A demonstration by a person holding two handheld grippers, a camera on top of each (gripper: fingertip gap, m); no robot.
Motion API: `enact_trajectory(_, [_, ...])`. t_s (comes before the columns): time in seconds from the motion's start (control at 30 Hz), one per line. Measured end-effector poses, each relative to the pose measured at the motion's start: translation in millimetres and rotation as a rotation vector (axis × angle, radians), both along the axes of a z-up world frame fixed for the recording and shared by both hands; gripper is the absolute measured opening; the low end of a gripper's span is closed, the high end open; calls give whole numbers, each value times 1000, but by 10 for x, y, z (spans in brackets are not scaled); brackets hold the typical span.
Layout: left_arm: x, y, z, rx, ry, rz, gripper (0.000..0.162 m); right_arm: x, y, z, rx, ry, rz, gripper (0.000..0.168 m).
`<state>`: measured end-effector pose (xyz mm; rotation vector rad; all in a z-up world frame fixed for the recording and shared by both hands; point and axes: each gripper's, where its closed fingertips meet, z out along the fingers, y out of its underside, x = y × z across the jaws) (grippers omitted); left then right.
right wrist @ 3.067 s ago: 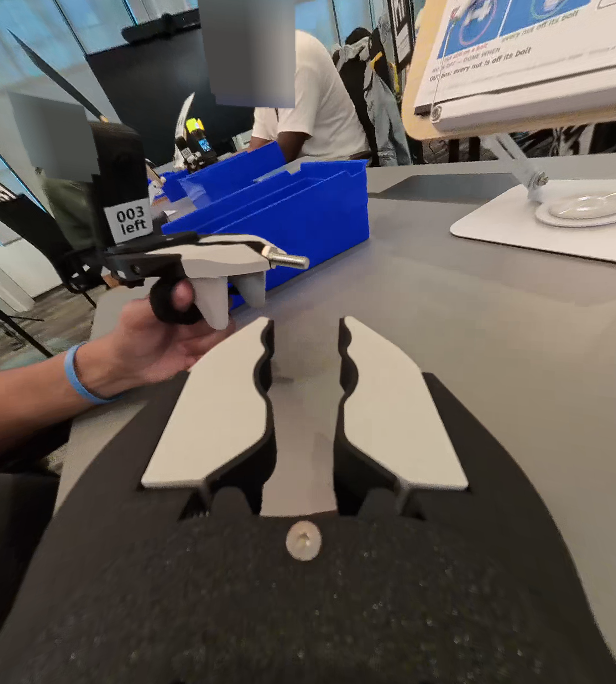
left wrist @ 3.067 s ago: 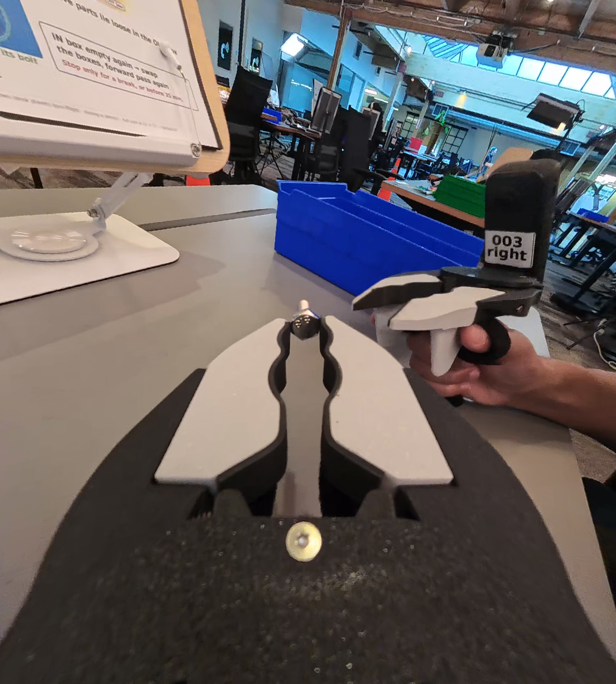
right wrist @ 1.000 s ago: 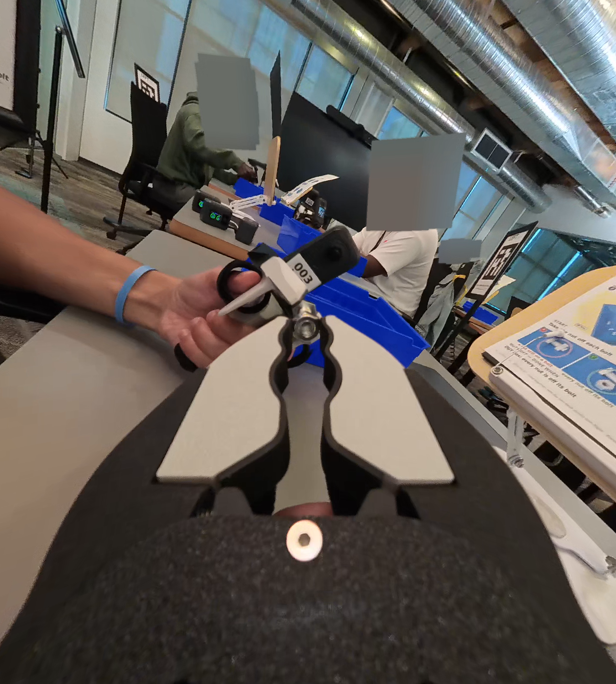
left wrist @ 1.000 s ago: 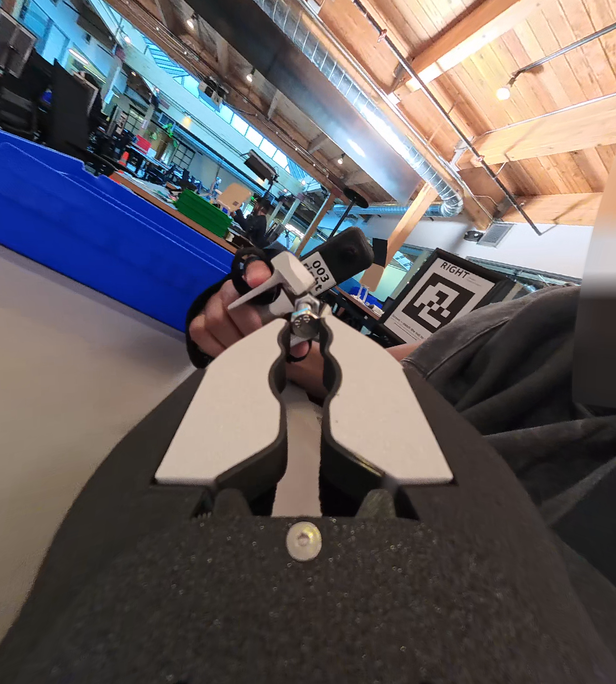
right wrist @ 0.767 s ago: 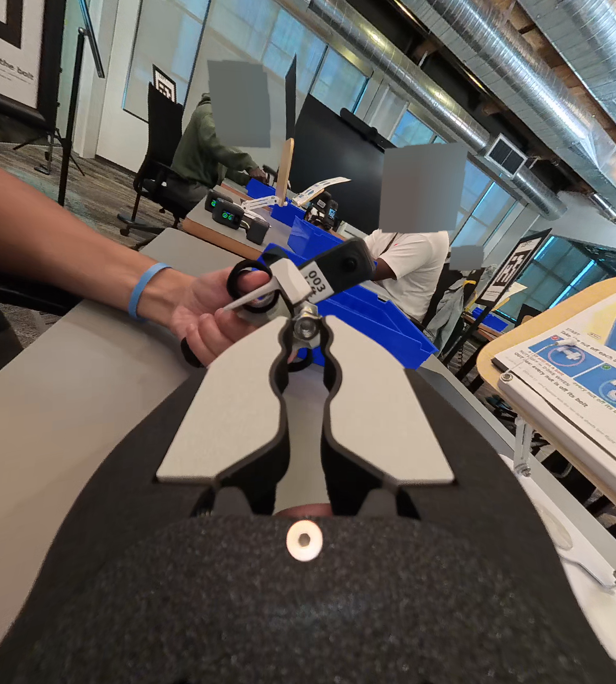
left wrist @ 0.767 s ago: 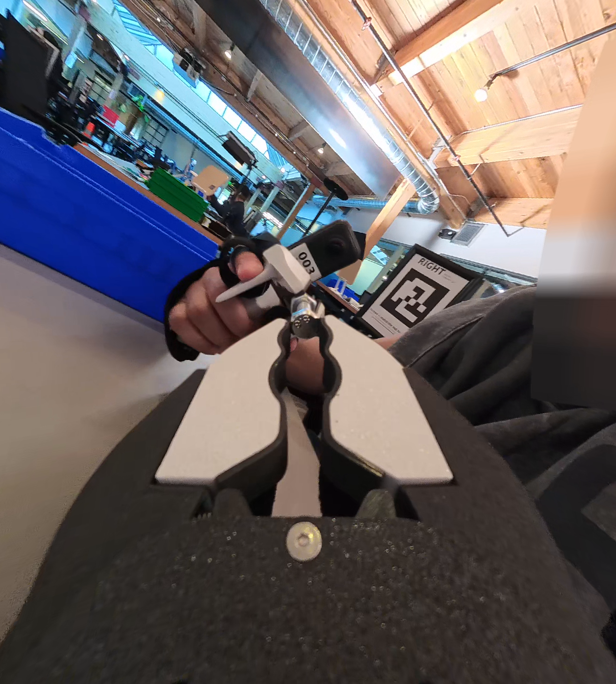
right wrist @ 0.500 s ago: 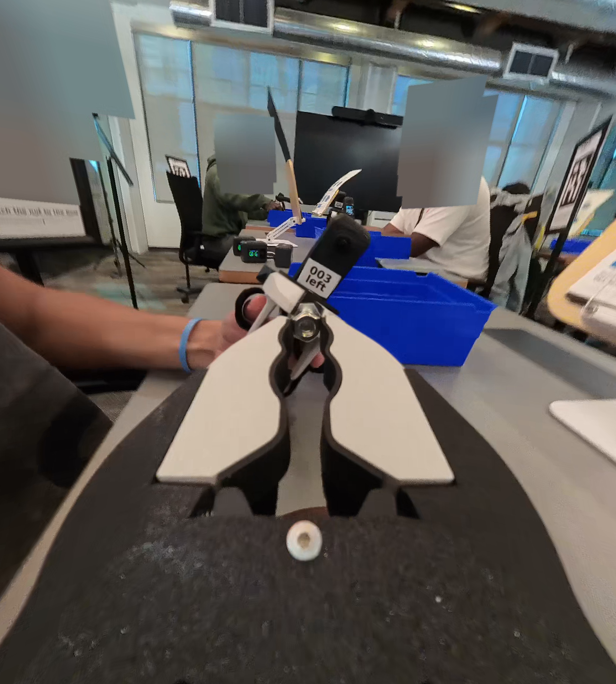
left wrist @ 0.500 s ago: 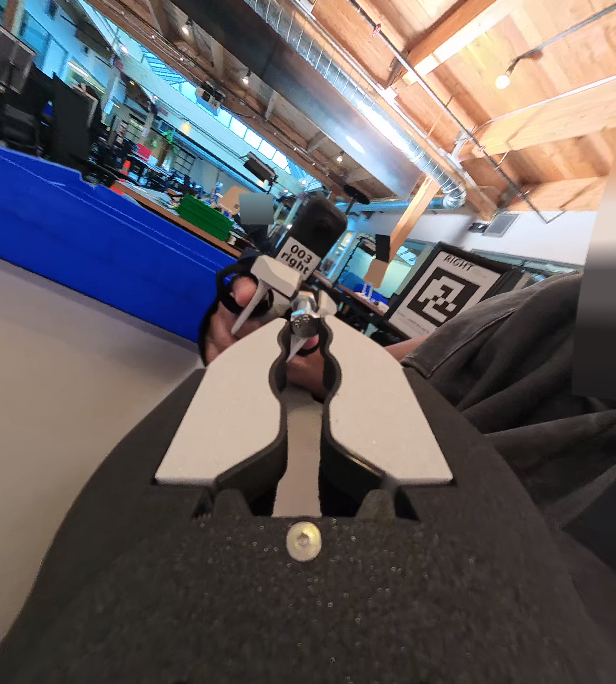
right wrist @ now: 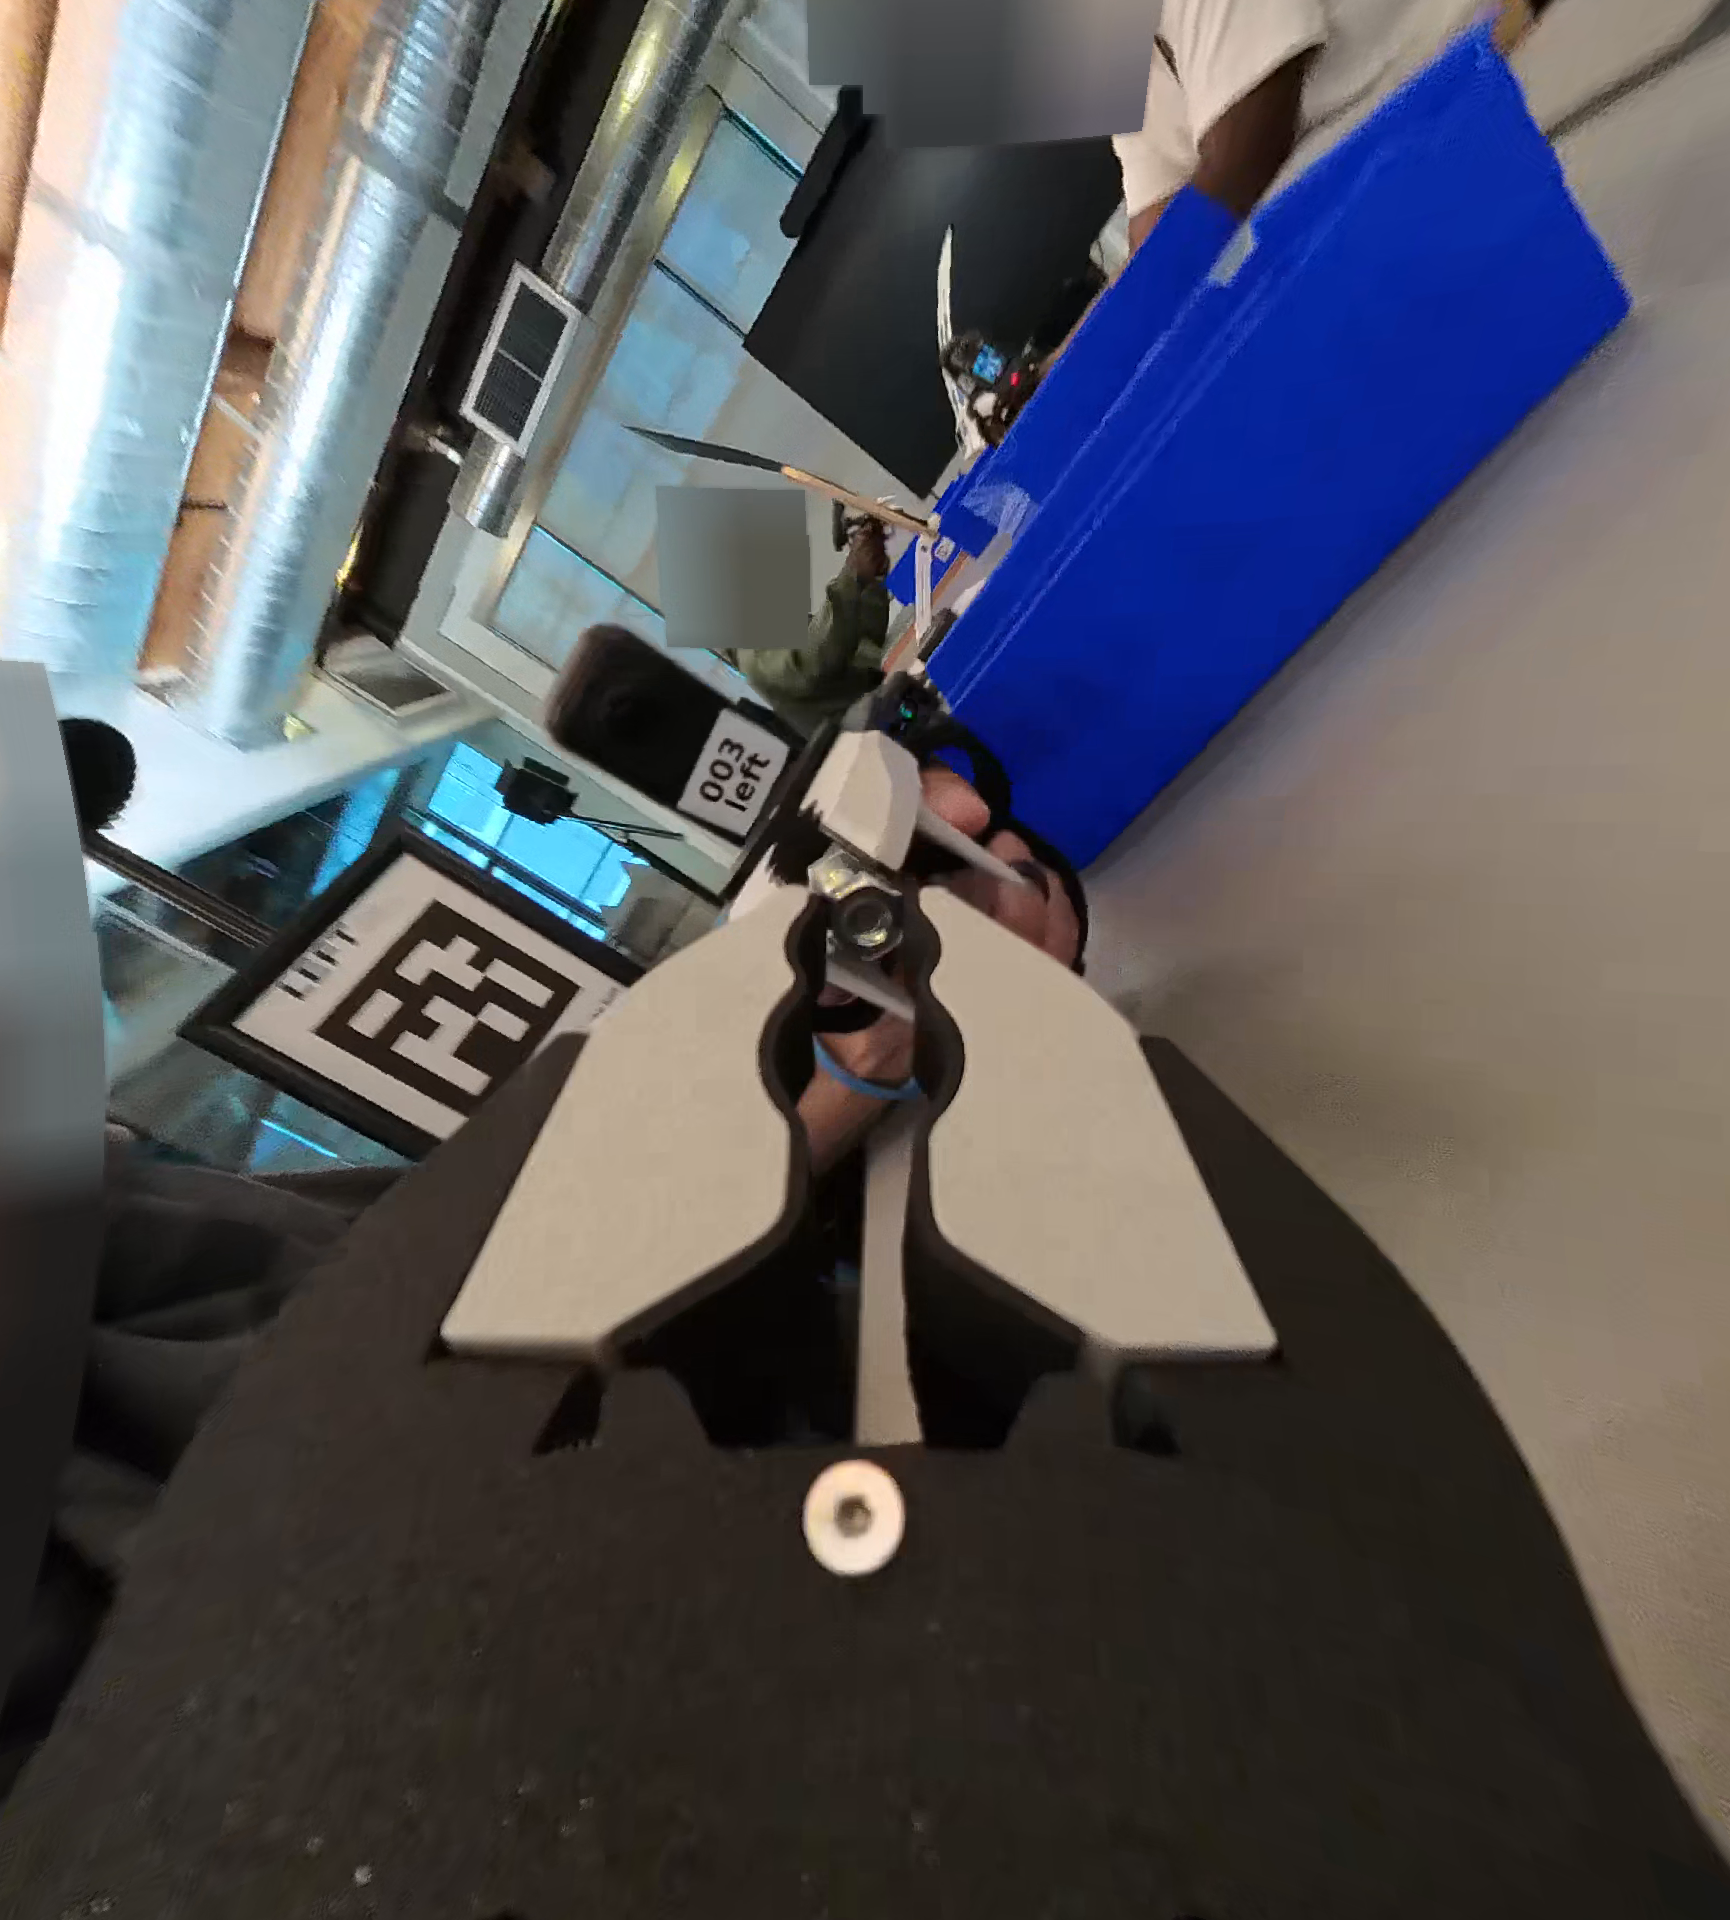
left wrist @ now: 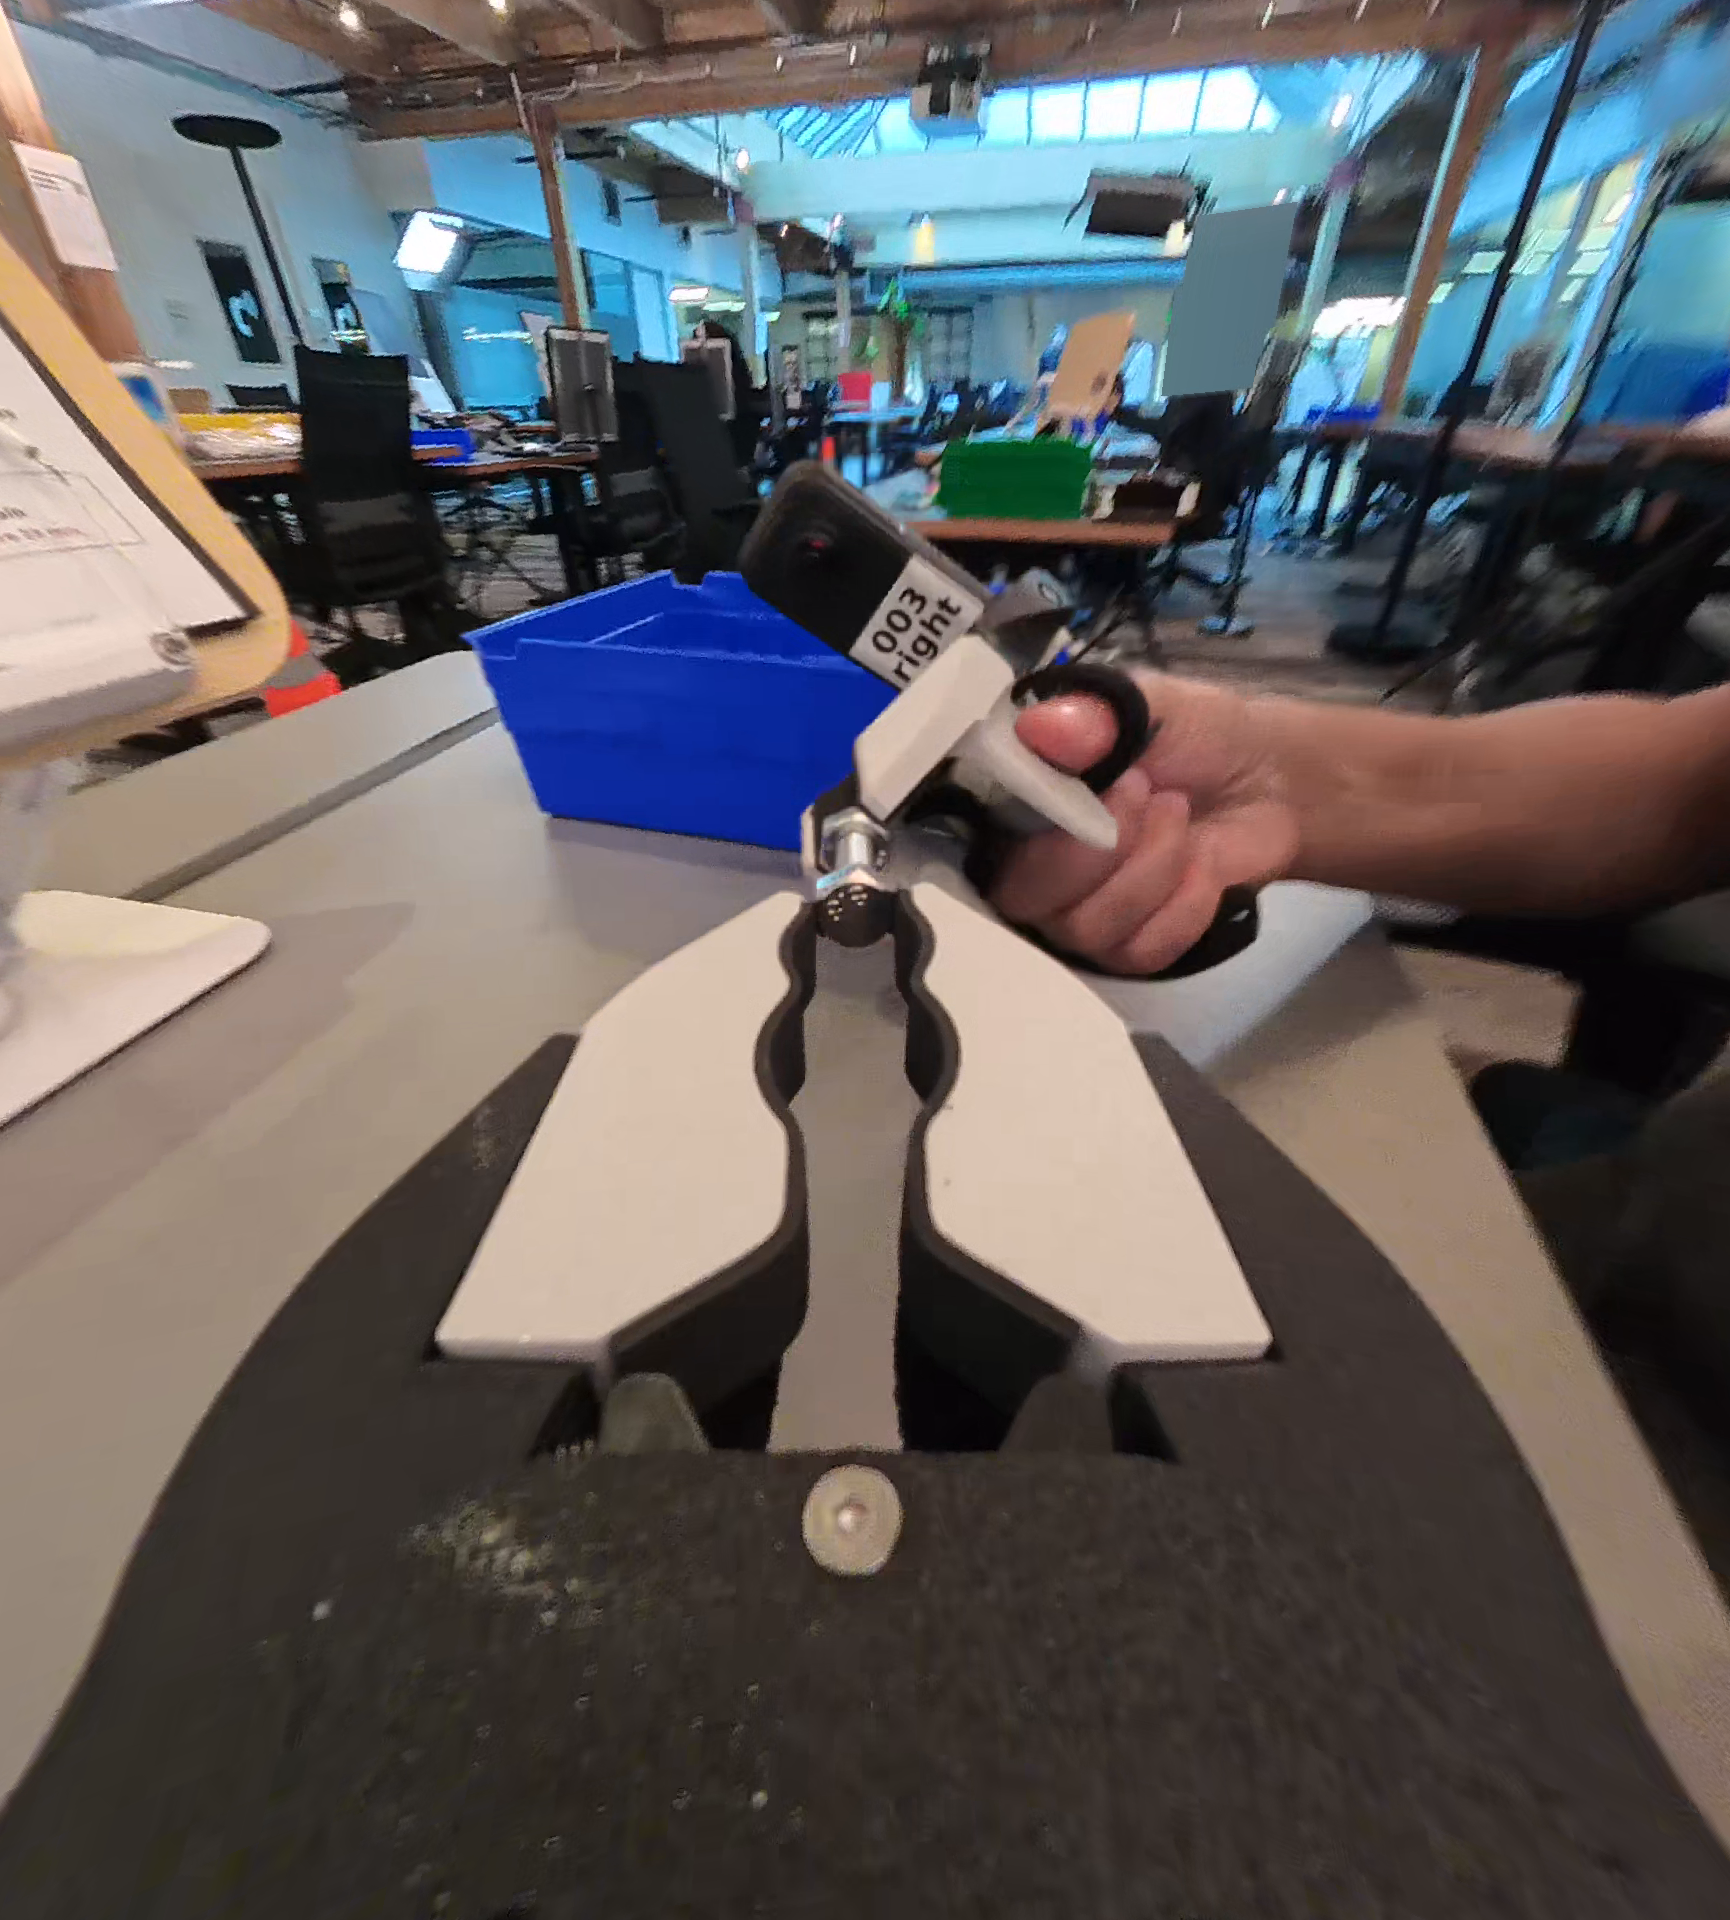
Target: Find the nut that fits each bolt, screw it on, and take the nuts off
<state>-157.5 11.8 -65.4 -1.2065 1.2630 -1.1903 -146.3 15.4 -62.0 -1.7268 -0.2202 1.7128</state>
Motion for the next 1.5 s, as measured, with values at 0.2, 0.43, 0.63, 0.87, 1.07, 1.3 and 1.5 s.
enact_trajectory(0.2, [57, 18, -94, 78, 60, 45, 14, 51, 24, -109, -149, 24, 48, 14])
enact_trajectory(0.43, [-33, 131, -34, -39, 11, 40, 14, -107, -141, -30, -73, 37, 155, 20])
enact_trajectory(0.63, [-60, 45, 78, -183, -67, -67, 14, -10, 10, 38, 137, -30, 11, 41])
enact_trajectory(0.87, [-103, -23, 112, -315, -68, -183, 14, -77, -96, 195, 344, -27, -1, 42])
enact_trajectory(1.07, [-75, -88, 101, -339, -59, -222, 14, -132, -138, 147, 713, -303, -116, 37])
enact_trajectory(1.3, [-80, -91, 119, -347, -67, -227, 14, -181, -107, -119, 663, -417, -72, 38])
enact_trajectory(1.5, [-77, -106, 116, -351, -67, -241, 14, -211, -206, 139, 750, -403, -90, 41])
